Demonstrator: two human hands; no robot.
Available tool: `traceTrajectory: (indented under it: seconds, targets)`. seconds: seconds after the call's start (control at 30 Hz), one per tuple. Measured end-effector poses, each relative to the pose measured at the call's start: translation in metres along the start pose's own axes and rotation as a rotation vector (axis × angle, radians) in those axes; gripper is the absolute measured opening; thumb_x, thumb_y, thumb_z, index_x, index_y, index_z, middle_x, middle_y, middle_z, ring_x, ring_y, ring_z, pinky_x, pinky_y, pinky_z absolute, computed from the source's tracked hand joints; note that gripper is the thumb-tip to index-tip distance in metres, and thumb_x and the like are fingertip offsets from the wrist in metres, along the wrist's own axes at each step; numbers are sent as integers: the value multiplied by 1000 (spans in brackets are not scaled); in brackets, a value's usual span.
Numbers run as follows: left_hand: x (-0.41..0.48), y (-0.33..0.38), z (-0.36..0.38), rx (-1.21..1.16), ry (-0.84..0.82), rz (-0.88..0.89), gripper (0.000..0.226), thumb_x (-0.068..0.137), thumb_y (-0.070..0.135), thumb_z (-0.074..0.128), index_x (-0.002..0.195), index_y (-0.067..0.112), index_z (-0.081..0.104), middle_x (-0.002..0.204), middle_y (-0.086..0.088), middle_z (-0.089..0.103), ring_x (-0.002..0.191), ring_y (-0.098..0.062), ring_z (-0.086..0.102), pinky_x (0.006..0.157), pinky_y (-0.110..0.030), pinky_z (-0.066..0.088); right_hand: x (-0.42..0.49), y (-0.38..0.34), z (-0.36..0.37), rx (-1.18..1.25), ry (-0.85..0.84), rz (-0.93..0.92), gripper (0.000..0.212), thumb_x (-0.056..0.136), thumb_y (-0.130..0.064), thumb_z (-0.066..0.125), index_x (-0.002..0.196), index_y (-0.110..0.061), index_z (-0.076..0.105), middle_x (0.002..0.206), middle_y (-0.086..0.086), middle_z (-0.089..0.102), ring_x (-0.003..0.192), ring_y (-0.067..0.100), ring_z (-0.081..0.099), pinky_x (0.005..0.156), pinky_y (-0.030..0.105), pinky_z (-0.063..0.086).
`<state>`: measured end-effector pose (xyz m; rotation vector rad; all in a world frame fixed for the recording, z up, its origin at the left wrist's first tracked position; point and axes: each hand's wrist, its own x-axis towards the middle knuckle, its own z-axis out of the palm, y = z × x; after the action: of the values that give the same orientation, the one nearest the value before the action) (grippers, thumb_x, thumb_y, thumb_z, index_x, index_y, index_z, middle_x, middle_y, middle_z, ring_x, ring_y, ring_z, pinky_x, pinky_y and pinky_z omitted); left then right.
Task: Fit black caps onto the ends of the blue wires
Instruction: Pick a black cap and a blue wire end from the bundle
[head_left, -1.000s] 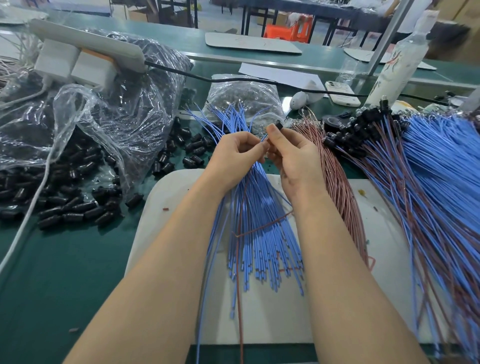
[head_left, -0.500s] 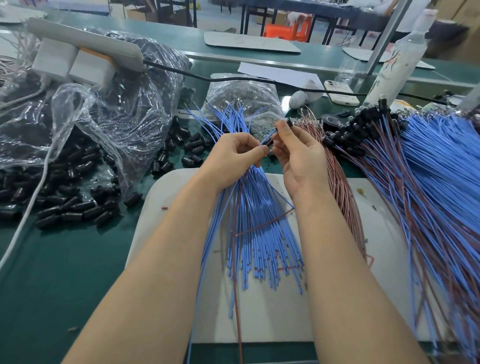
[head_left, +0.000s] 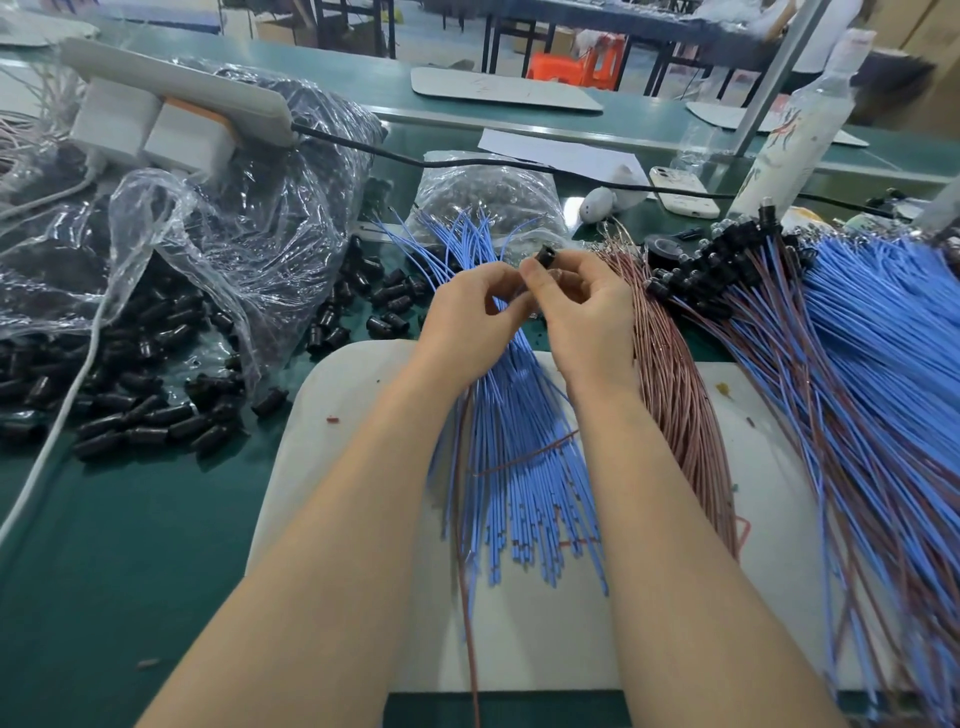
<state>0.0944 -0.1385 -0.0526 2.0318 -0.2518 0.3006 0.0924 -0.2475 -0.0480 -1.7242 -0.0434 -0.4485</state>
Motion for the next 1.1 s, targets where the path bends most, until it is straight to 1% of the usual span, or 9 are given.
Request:
traceTrajectory:
  seconds: [0.07, 0.17, 0.27, 0.37, 0.5, 0.6, 0.8, 0.97, 1.1]
  targets:
    - [0, 3, -1, -100, 7, -19, 16, 91, 23, 61, 100, 11, 68, 87, 3, 67, 74, -5, 56, 70, -16, 42, 0, -1, 0, 64, -26, 21, 8, 86, -17, 69, 92, -11, 67, 77, 0, 65, 75, 13, 62, 79, 35, 53]
    - [0, 4, -1, -182, 33, -44, 14, 90, 19, 62, 100, 10, 66, 91, 0, 69, 84, -12, 62, 80, -23, 47, 0, -1, -1, 71, -36, 26, 9, 86, -16, 70, 81, -21, 64, 75, -2, 64, 74, 12, 61, 78, 35, 53]
    - [-2, 3, 2, -47, 82, 25, 9, 87, 18, 64, 95, 15, 63, 82, 10, 62, 74, -2, 54, 70, -10, 41, -1, -1, 0, 52, -27, 22, 10, 84, -17, 71, 81, -21, 63, 75, -1, 65, 76, 15, 63, 80, 37, 54]
    - [-3, 1, 4, 31, 102, 46, 8, 87, 22, 65, 85, 19, 58, 74, 15, 56, 65, 2, 50, 61, -7, 37, -1, 0, 0, 44, -16, 20, 11, 83, -19, 72, 79, -23, 63, 72, -4, 65, 74, 13, 64, 77, 35, 54]
    - [-1, 1, -2, -274, -34, -127, 12, 87, 26, 68, 84, 15, 63, 77, 3, 66, 67, -2, 56, 66, -13, 42, 1, -2, -1, 263, -37, 142, 12, 84, -15, 71, 78, -19, 62, 65, -7, 64, 61, 6, 61, 59, 20, 49]
    - [-1, 2, -6, -461, -82, -172, 8, 89, 23, 66, 85, 15, 65, 83, 0, 71, 74, -2, 63, 68, -10, 44, 3, -3, -2, 423, -92, 261, 13, 85, -13, 69, 77, -18, 61, 63, -7, 64, 57, 4, 61, 55, 17, 47]
    - [0, 2, -5, -504, -49, -191, 9, 90, 16, 63, 93, 8, 65, 78, 4, 70, 68, 3, 61, 65, -7, 44, 2, -3, -3, 446, -137, 316, 16, 86, -15, 69, 75, -20, 59, 60, -10, 64, 55, 0, 58, 56, 15, 44]
    - [0, 1, -8, -467, -72, -205, 7, 89, 17, 64, 86, 12, 66, 67, 11, 66, 60, 6, 56, 62, -8, 44, 3, -2, -3, 453, -115, 313, 15, 85, -16, 70, 76, -20, 59, 62, -7, 64, 55, 2, 58, 53, 15, 45]
    - [0, 1, -8, -450, -72, -198, 9, 90, 18, 62, 83, 15, 66, 66, 11, 66, 65, -2, 55, 65, -13, 45, 3, -3, -4, 467, -146, 322, 13, 87, -17, 68, 77, -19, 60, 65, -5, 65, 56, 4, 58, 54, 16, 44]
